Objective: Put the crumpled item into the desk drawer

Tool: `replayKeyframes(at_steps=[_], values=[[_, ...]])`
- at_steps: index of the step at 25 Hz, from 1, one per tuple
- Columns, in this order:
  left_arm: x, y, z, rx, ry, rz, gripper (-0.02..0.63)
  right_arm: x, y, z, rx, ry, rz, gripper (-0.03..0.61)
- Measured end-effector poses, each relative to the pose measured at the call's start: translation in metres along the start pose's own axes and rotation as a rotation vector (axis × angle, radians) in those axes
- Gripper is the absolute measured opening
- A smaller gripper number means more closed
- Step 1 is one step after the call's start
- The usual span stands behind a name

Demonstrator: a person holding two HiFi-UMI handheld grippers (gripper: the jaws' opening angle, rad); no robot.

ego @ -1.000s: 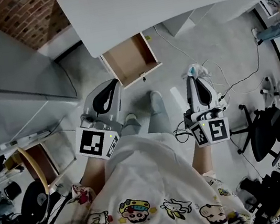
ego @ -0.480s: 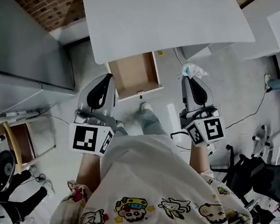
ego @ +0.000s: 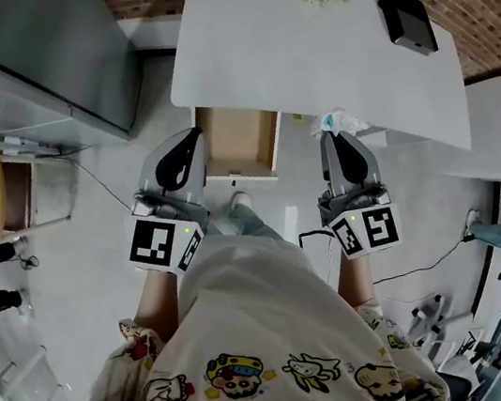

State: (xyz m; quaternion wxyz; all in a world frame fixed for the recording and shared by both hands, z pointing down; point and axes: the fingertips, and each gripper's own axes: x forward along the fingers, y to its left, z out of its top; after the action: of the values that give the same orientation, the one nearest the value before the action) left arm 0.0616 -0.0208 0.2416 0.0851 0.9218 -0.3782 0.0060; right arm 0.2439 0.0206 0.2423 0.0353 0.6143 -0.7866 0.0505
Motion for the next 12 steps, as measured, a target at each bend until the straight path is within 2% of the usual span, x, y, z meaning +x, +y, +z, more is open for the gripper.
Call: replayKeyframes(at_steps=[5,12], values=[[-0.015,0.006,-0.008,-0.02,0.005,0.095,-0.003,0.013,0.008,-0.005,-0.015,0.025,0.096,0.012],[-0.034,0.025,-0.018,-0.032,0.02,0.152,-0.003,0.033,0.031,-0.022,-0.02,0.076,0.164,0.012]])
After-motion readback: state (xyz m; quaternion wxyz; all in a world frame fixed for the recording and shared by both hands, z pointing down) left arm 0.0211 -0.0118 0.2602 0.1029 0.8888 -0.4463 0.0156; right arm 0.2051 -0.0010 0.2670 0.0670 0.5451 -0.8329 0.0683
